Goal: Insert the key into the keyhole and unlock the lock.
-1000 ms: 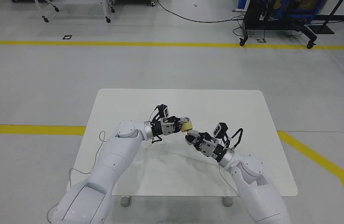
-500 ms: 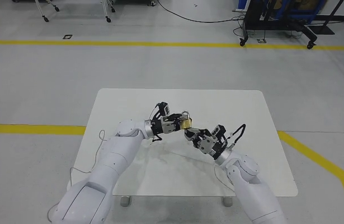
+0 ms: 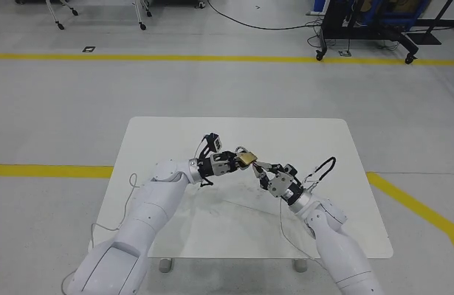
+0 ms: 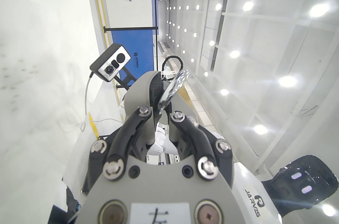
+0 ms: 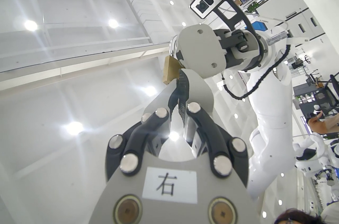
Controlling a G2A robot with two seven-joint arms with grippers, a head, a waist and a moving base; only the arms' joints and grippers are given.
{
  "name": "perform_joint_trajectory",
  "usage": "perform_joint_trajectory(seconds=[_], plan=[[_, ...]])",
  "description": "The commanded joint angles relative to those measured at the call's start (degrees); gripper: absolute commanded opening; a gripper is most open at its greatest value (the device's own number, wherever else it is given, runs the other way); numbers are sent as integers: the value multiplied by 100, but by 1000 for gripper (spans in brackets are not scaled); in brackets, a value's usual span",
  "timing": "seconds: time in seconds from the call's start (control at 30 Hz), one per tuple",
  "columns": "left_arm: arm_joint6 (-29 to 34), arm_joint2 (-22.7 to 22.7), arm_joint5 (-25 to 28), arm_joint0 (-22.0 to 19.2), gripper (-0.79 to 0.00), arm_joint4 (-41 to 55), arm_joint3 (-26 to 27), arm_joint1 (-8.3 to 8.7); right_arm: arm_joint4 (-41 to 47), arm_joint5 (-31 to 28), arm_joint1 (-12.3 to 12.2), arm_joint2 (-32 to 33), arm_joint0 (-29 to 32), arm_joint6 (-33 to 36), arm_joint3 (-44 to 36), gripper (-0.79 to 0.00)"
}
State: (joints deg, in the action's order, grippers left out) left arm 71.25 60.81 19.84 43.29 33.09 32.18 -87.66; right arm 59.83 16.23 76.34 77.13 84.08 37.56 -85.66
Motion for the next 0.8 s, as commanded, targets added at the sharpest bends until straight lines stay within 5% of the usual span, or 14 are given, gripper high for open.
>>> perform_joint_trajectory(seconds=[0.0,0.07,0.23,0.47,0.53,0.63,0.77], plan=[[-3,22,14,4,-785,-4,5,15,-64,39,-12,-4,-1,3,-34,-785],[-12,29,26,10,-785,-28,25,26,-159,39,-25,-5,2,-3,-80,-576],[-101,66,63,28,-785,-66,70,55,-440,-63,-66,-1,70,101,-246,-462],[-146,152,112,53,-785,-111,142,116,-809,-112,-138,94,183,261,-445,-437],[-206,143,99,52,-785,-216,173,133,-932,-164,-165,159,226,311,-533,-348],[-470,48,-101,12,-785,-600,210,156,-1424,-430,-231,363,320,354,-724,-25],[-966,-274,-395,-56,-785,-1623,513,181,-2293,-905,-367,954,620,412,-1080,0]])
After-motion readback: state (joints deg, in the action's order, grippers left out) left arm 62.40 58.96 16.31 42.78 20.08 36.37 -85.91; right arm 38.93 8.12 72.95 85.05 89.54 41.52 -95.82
